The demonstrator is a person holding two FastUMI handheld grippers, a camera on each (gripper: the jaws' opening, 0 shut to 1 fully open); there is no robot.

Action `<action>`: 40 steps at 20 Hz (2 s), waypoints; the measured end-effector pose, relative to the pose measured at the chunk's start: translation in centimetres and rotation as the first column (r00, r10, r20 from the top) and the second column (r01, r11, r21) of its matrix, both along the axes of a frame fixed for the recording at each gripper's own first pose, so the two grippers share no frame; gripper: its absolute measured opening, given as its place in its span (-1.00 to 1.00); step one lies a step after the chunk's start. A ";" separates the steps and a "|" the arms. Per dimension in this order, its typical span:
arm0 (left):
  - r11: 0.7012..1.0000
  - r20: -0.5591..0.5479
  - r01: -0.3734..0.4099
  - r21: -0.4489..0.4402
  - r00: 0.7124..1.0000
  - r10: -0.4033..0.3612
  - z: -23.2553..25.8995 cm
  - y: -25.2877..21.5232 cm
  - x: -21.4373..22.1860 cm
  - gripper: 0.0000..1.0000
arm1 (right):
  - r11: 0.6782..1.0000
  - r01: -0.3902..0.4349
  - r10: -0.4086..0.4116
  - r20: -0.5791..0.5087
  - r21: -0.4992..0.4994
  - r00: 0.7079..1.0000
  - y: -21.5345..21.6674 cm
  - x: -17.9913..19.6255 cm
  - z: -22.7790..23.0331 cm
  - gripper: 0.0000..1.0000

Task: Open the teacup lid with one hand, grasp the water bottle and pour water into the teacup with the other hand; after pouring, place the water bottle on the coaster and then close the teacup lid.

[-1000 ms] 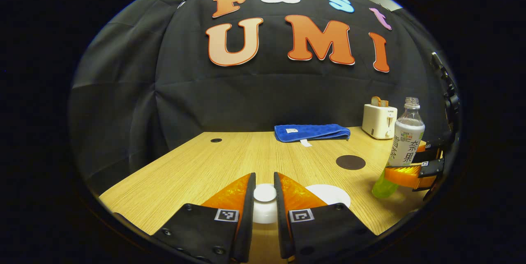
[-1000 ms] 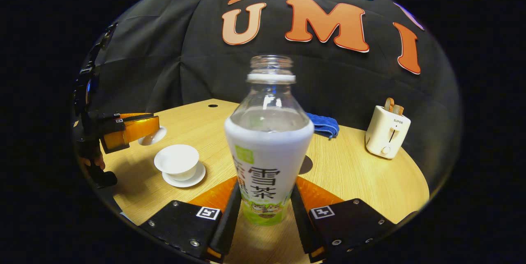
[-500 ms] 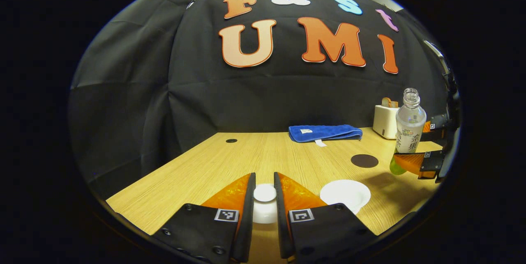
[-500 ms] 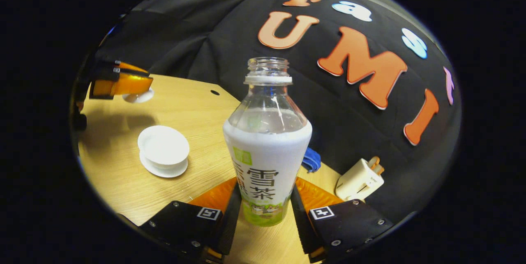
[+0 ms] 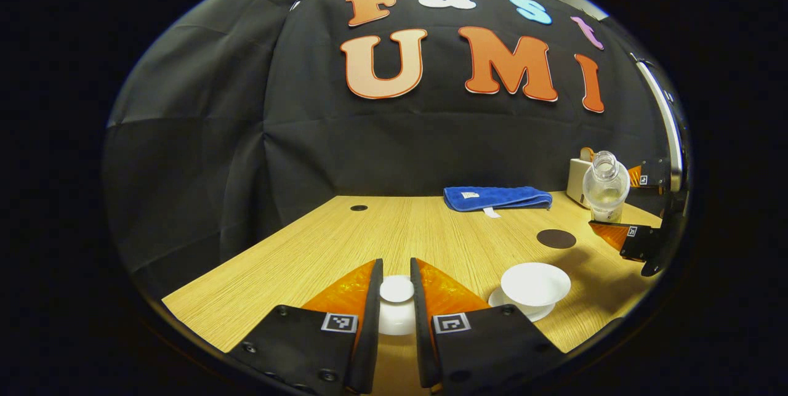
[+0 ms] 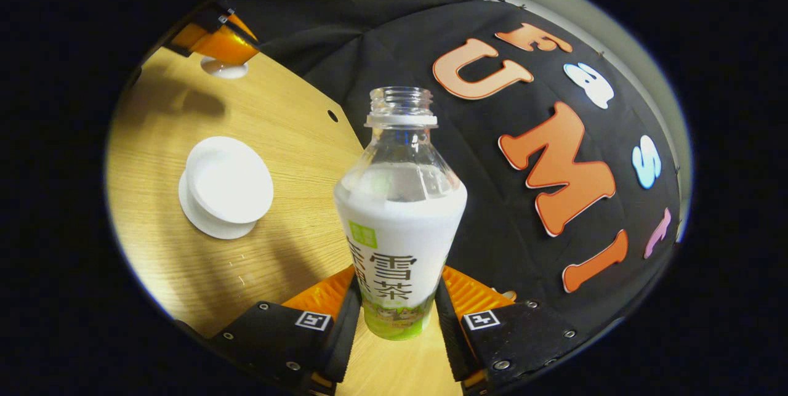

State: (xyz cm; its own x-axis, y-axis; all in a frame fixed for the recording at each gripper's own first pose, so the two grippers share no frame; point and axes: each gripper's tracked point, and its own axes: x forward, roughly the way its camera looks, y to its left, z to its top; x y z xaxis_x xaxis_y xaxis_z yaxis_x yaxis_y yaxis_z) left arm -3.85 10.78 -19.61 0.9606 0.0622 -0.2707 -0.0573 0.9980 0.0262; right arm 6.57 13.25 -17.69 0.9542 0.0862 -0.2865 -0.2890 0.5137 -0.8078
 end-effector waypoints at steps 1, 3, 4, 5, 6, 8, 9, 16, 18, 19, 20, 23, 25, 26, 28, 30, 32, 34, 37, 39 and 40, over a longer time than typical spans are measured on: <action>1.000 -0.001 -0.001 -0.004 1.000 0.001 -0.2 0.1 0.0 -0.39 | 0.999 -0.007 0.007 0.017 -0.034 1.000 0.0 0.1 0.1 0.28; 1.000 -0.001 -0.003 -0.004 1.000 0.003 -0.2 0.4 -0.1 -0.39 | 0.995 -0.019 0.023 0.044 -0.098 0.999 0.1 0.5 0.4 0.28; 1.000 -0.002 -0.003 0.000 1.000 0.003 -0.3 0.4 -0.1 -0.39 | 0.991 -0.030 0.037 0.051 -0.127 0.998 0.3 0.5 0.3 0.28; 1.000 -0.002 -0.002 0.001 1.000 0.002 -0.4 0.5 -0.1 -0.39 | 0.987 -0.040 0.049 0.056 -0.157 0.997 0.4 0.7 0.1 0.27; 1.000 -0.003 -0.002 0.001 1.000 0.002 -0.4 0.6 -0.1 -0.39 | 0.982 -0.048 0.060 0.063 -0.185 0.996 0.4 0.7 0.1 0.27; 1.000 -0.005 -0.003 -0.002 1.000 0.003 -0.6 0.7 -0.1 -0.39 | 0.967 -0.066 0.086 0.074 -0.244 0.993 0.6 0.9 -0.1 0.27; 1.000 -0.005 -0.002 -0.007 1.000 0.002 -0.6 0.6 -0.2 -0.39 | 0.957 -0.073 0.102 0.087 -0.282 0.991 0.7 0.9 0.0 0.27; 1.000 -0.019 -0.008 -0.002 1.000 0.008 -1.3 1.2 -0.4 -0.41 | 0.901 -0.099 0.163 0.118 -0.423 0.980 0.7 1.3 -0.1 0.27; 1.000 -0.020 -0.006 -0.002 1.000 0.006 -1.3 1.2 -0.5 -0.39 | 0.883 -0.101 0.179 0.130 -0.458 0.975 0.7 1.6 -0.1 0.27; 1.000 -0.020 -0.006 -0.002 1.000 0.005 -1.5 1.2 -0.5 -0.39 | 0.875 -0.104 0.186 0.131 -0.473 0.974 0.7 1.8 -0.1 0.27; 1.000 -0.021 -0.005 -0.004 1.000 0.005 -1.5 1.2 -0.5 -0.39 | 0.867 -0.106 0.194 0.132 -0.488 0.972 0.8 1.9 -0.1 0.27; 1.000 -0.022 -0.008 -0.008 1.000 0.008 -1.6 1.5 -0.5 -0.39 | 0.843 -0.108 0.213 0.143 -0.527 0.967 1.1 2.8 -0.1 0.27; 1.000 -0.023 -0.008 -0.007 1.000 0.008 -1.6 1.6 -0.5 -0.39 | 0.826 -0.114 0.231 0.148 -0.551 0.962 1.1 3.0 0.0 0.27; 1.000 -0.023 -0.009 -0.005 1.000 0.009 -1.6 1.6 -0.4 -0.39 | 0.817 -0.117 0.240 0.149 -0.565 0.959 1.2 3.1 0.0 0.27; 1.000 -0.022 -0.011 0.000 1.000 0.011 -1.5 1.9 -0.5 -0.39 | 0.799 -0.120 0.256 0.152 -0.590 0.955 1.1 3.1 0.1 0.27; 1.000 -0.020 -0.013 0.002 1.000 0.013 -1.5 2.1 -0.4 -0.38 | 0.788 -0.122 0.268 0.156 -0.604 0.951 1.3 3.2 0.2 0.27; 1.000 -0.021 -0.013 0.006 1.000 0.013 -1.4 2.2 -0.5 -0.39 | 0.777 -0.121 0.280 0.166 -0.618 0.946 1.3 3.3 0.4 0.27; 1.000 -0.019 -0.012 0.007 1.000 0.012 -1.3 2.3 -0.4 -0.39 | 0.761 -0.115 0.297 0.185 -0.638 0.937 1.4 3.3 0.7 0.27; 1.000 -0.016 -0.010 0.008 1.000 0.011 -1.2 2.4 -0.4 -0.39 | 0.740 -0.113 0.324 0.204 -0.663 0.924 1.6 3.2 1.2 0.27; 1.000 -0.019 -0.012 0.017 1.000 0.012 -1.1 2.5 -0.2 -0.39 | 0.732 -0.103 0.334 0.224 -0.674 0.915 1.6 3.3 2.1 0.27; 1.000 -0.018 -0.012 0.021 1.000 0.013 -1.0 2.6 -0.3 -0.39 | 0.726 -0.099 0.342 0.233 -0.680 0.910 1.6 3.3 2.7 0.27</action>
